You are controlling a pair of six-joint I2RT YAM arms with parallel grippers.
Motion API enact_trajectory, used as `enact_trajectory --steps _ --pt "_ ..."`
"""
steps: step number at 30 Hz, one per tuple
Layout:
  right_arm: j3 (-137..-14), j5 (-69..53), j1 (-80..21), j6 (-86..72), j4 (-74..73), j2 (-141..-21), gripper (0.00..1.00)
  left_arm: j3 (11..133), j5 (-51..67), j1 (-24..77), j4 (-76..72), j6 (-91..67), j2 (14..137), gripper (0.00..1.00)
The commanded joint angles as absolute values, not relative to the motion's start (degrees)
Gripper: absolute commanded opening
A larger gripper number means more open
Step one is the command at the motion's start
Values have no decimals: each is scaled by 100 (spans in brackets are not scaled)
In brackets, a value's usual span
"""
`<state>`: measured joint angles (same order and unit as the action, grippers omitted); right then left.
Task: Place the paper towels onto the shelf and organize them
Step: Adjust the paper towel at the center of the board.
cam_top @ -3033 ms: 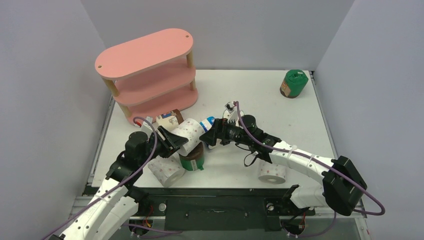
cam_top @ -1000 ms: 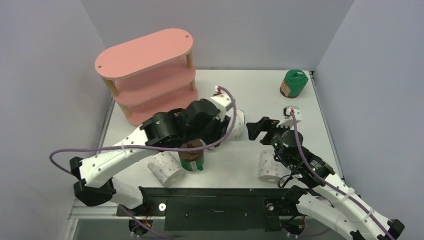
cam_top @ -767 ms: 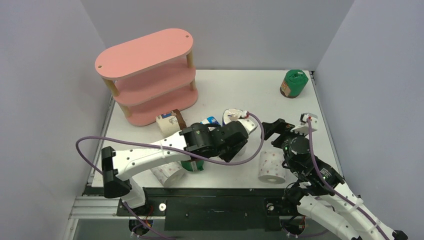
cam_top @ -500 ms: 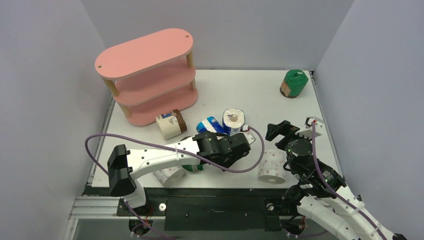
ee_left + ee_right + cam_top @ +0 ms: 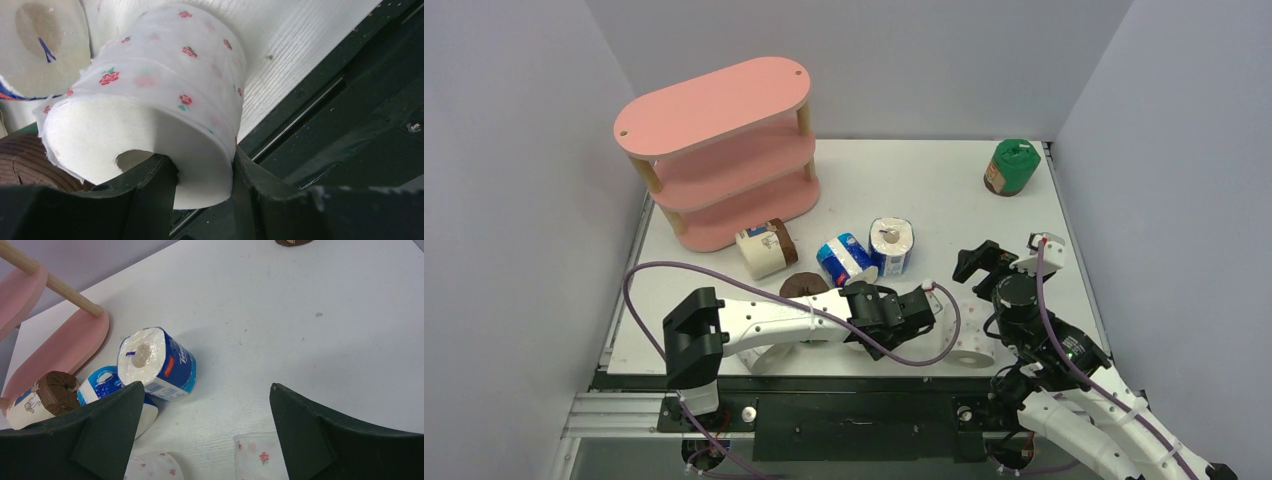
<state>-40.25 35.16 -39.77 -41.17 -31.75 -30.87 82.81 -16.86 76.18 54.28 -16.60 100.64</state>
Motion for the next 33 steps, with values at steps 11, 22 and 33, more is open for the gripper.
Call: enact_trajectory --steps 11,22,33 --pt "-3989 3677 -3897 -3951 -3256 -2765 92 8495 -1665 7638 5141 -1641 10007 66" --pt "-3914 3598 -3902 -3988 -3191 -2709 92 8451 -1841 7633 5007 -1868 9362 74" --pt "-3848 3467 -3900 -3972 -3088 -2751 91 8215 -1334 7636 4829 -1873 9198 67"
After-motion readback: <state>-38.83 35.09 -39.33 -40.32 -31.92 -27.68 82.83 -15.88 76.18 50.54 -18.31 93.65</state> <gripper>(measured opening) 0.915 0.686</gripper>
